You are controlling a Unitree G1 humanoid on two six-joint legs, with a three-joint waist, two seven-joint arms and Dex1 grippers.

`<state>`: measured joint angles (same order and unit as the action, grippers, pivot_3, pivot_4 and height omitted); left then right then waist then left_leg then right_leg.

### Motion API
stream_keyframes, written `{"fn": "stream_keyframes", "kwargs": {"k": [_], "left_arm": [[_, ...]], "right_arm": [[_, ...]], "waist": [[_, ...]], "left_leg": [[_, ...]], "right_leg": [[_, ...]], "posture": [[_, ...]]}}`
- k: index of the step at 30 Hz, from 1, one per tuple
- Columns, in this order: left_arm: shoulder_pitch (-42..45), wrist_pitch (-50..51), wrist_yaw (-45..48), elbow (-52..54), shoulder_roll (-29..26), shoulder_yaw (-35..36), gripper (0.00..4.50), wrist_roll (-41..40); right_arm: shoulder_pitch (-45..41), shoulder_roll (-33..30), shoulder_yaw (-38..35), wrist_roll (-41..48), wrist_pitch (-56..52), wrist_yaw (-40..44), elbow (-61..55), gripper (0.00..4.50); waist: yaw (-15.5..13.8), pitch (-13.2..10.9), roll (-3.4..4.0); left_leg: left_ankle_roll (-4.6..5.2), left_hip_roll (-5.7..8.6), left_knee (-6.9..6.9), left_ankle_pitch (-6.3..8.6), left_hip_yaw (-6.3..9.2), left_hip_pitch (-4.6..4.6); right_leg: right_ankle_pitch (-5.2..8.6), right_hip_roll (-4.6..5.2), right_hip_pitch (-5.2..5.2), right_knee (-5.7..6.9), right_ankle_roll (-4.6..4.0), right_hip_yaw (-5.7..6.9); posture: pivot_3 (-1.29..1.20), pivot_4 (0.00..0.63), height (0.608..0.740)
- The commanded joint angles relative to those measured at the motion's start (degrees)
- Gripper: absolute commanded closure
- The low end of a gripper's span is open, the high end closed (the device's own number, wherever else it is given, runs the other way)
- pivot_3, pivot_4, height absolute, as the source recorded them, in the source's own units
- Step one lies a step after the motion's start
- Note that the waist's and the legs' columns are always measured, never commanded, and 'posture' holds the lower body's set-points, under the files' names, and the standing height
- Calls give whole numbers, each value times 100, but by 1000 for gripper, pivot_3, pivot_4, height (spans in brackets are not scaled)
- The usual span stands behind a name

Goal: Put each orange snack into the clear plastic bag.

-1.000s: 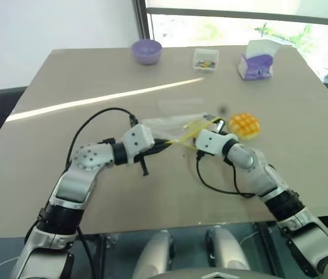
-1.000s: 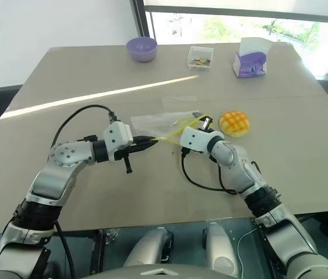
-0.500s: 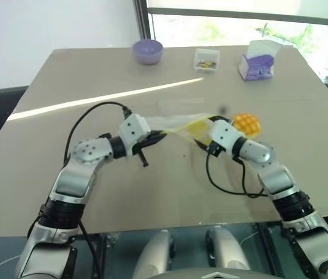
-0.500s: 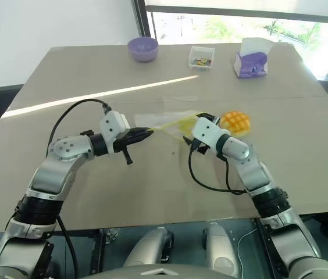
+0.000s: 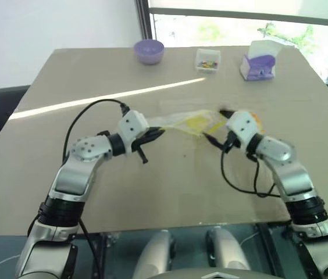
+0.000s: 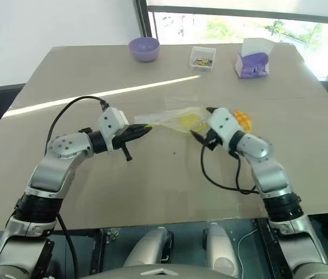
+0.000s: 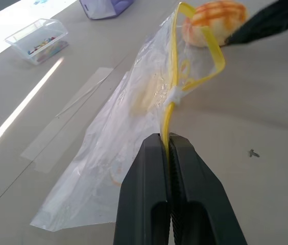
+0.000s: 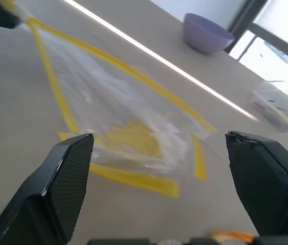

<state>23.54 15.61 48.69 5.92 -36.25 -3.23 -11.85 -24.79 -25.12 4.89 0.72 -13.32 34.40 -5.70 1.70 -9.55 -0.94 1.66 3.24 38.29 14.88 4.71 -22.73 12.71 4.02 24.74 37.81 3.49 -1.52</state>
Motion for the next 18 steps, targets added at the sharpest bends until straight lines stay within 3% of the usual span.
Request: {"fn": "stream_keyframes", "kwargs": {"k": [1, 7, 18], "left_arm": [[197, 22, -26, 17, -1, 159, 4500, -86], [396, 94, -42, -170, 20, 204, 4500, -76], [362, 111, -173, -217, -49, 276, 4500, 1]], "right_arm": [[61, -160, -346, 22, -4, -184, -14, 36], [168, -362, -459, -212, -129, -480, 390, 36], [208, 210, -540, -155, -736, -1119, 593, 36]], "waist": [[-5, 0, 0], [1, 0, 0], [18, 0, 0]], "left_leg": [[0, 0, 0, 0, 0, 0], [0, 0, 0, 0, -4, 0], [-2, -1, 0, -1, -4, 0]], "right_leg": [[0, 0, 0, 0, 0, 0], [0, 0, 0, 1, 0, -2], [0, 0, 0, 1, 0, -4]], "posture": [[0, 150, 740], [0, 150, 740], [0, 150, 740]]}}
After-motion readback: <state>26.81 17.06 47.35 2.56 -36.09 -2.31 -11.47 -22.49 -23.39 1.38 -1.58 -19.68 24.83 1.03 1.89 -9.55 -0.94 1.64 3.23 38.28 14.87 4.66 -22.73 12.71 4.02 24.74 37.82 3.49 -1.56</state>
